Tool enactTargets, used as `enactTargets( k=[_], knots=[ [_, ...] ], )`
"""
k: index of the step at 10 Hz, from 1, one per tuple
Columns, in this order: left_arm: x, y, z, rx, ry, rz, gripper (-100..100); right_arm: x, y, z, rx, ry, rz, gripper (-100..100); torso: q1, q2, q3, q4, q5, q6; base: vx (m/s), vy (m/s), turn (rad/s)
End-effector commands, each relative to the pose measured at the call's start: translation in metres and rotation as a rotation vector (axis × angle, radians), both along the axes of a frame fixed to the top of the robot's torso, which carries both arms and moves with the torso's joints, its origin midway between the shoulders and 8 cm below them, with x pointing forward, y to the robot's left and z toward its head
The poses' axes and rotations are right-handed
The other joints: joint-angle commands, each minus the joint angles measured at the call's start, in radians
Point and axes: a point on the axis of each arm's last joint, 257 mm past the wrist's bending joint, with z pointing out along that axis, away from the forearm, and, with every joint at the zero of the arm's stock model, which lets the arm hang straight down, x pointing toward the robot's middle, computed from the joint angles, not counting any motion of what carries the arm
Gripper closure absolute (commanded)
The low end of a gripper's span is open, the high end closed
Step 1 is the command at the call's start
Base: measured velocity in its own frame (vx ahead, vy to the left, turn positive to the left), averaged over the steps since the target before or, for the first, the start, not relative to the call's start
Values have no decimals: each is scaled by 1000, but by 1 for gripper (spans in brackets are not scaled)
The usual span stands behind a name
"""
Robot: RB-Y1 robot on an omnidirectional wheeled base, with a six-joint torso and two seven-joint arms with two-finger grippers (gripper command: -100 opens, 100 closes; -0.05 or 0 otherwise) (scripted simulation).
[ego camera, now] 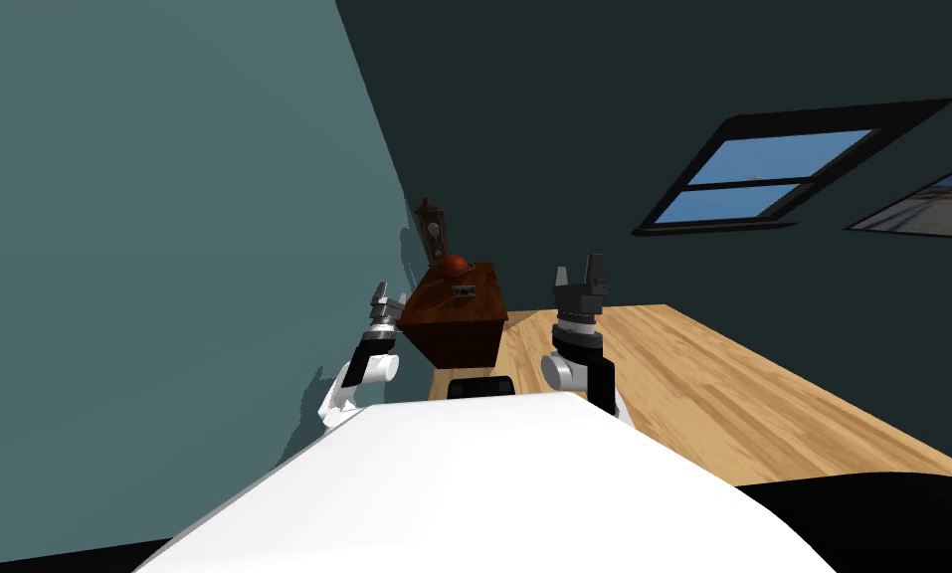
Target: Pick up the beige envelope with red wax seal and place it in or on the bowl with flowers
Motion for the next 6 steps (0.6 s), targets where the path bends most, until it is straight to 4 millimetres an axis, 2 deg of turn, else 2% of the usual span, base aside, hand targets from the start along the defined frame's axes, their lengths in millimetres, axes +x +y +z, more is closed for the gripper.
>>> enactTargets(
  k=[1, 2, 5, 6],
  knots=[
    [7, 5, -8, -15, 42, -1, -100, 0, 0, 0, 0, 0, 0, 0, 0, 0, 0, 0, 0, 0, -29, 23, -86],
    [20, 14, -14, -39, 71, -8, -100, 0, 0, 0, 0, 0, 0, 0, -1, 0, 0, 0, 0, 0, -27, 24, -174],
    [36, 26, -34, -70, 157, -4, -100, 0, 0, 0, 0, 0, 0, 0, -1, 0, 0, 0, 0, 0, -25, 24, -114],
    [48, 35, -35, -95, 181, -10, -100, 0, 0, 0, 0, 0, 0, 0, -1, -1, 0, 0, 0, -1, -27, 22, -160]
  ],
)
